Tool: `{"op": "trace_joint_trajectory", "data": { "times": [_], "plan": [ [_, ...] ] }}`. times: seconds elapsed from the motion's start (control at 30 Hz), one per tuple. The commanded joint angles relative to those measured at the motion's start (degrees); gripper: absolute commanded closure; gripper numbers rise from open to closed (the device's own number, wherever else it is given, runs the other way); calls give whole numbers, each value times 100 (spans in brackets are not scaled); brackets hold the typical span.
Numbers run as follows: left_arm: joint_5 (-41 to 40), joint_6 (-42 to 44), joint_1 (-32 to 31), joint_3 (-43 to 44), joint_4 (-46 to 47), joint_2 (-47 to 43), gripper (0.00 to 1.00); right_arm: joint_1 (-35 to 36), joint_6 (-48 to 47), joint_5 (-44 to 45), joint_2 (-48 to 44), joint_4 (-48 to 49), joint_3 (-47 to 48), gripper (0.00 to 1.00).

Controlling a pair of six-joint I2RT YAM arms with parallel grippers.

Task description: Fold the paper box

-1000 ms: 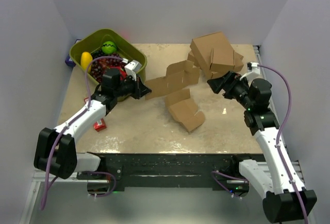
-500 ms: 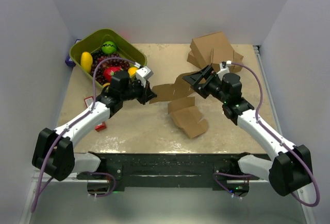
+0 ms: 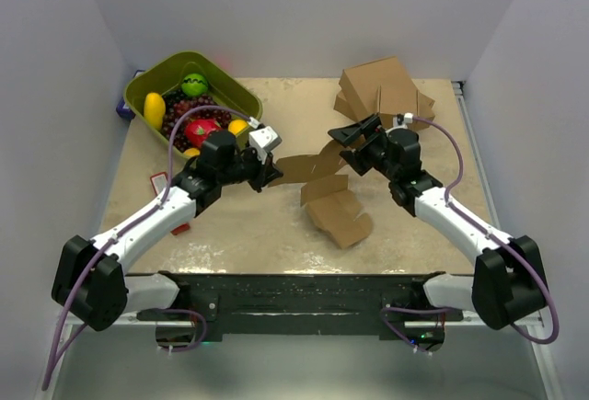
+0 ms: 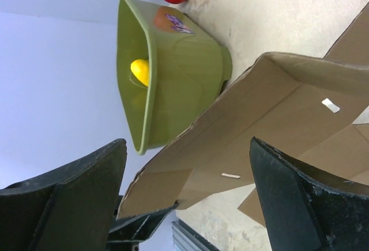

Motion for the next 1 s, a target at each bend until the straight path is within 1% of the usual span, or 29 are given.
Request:
{"op": "trace_joint_trajectory", "data": {
  "times": [0.0, 0.2, 0.3, 0.4, 0.43, 0.47, 0.5, 0.6, 0.67, 0.73, 0.77, 0.83, 0.97],
  "plan": [
    [-94, 263, -91, 176, 37, -163, 100, -5, 126, 216, 52, 528, 53, 9],
    [-138, 307, -126, 168, 20, -216, 100, -14, -23, 322, 237, 493, 45, 12],
    [-174, 298, -127, 185, 19, -224, 100, -14, -32, 331, 254, 564, -61, 17],
    [-200, 307, -127, 185, 11, -224, 100, -14, -155, 339, 289, 494, -105, 24],
    [-200, 307, -118, 185, 11, -224, 100, -14, -172, 339, 281, 485, -122, 30],
    [-209, 307, -118, 185, 2, -216, 100, -5, -190, 331, 290, 511, -183, 33],
    [-244, 299, -127, 185, 11, -216, 100, -14, -181, 322, 290, 528, -219, 38],
    [-314, 307, -118, 185, -7, -181, 100, -14, -190, 287, 255, 599, -351, 46],
    [-358, 316, -118, 194, -16, -145, 100, -14, -181, 287, 246, 590, -438, 47],
    [-393, 351, -118, 185, -25, -102, 100, -5, -120, 295, 219, 695, -518, 50],
    [-385, 386, -118, 194, -25, -101, 100, -14, -94, 295, 237, 730, -570, 50],
    [-306, 421, -118, 185, -7, -75, 100, -5, -85, 260, 298, 853, -597, 53],
    [-42, 544, -118, 150, 19, -75, 100, -5, -85, 138, 570, 1091, -518, 56]
  ]
}}
